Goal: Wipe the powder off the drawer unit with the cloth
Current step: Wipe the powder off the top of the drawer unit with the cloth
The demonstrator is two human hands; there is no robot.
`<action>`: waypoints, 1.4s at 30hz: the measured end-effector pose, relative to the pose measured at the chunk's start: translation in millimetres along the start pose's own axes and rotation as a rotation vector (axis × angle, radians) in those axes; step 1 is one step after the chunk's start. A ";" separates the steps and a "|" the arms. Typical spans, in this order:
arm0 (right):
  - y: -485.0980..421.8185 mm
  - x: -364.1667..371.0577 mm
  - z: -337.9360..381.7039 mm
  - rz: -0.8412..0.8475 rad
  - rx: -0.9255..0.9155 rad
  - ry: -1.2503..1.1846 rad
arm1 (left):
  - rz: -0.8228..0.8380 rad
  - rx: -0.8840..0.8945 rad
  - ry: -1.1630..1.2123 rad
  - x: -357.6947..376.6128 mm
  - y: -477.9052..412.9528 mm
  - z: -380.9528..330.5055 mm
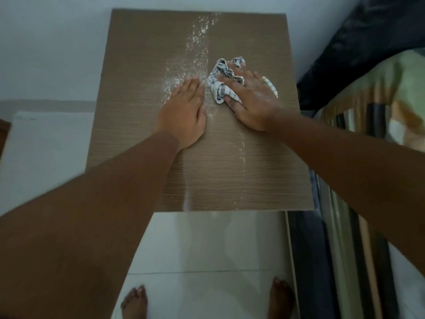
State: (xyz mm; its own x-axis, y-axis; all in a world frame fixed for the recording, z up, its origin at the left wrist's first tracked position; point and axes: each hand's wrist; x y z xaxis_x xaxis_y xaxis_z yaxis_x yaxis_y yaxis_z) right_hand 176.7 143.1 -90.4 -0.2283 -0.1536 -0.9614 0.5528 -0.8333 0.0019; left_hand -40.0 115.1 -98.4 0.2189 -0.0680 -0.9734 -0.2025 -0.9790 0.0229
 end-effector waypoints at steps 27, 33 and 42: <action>196.0 38.4 120.6 -0.015 -0.253 -0.072 | 0.044 -0.007 -0.010 -9.7 11.1 -4.4; 232.4 54.8 144.8 -0.039 -0.388 -0.166 | 0.031 0.000 -0.024 -8.3 14.1 -2.8; 208.7 27.4 159.0 -0.229 -0.122 -0.518 | 0.093 0.031 0.069 -13.2 14.1 2.4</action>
State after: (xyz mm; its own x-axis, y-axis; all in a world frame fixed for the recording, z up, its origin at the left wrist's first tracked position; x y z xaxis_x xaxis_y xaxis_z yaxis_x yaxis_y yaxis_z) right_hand 158.3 -119.5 -72.6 -0.6985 -0.2427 -0.6732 0.5249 -0.8131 -0.2515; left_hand -48.0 102.6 -85.8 0.2633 -0.1720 -0.9492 -0.2542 -0.9616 0.1038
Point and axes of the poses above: each hand's wrist, its own y-axis away from the middle knuckle, its own x-axis out of the palm, z = x × y, and after that the axes turned 11 degrees about -x, right-handed
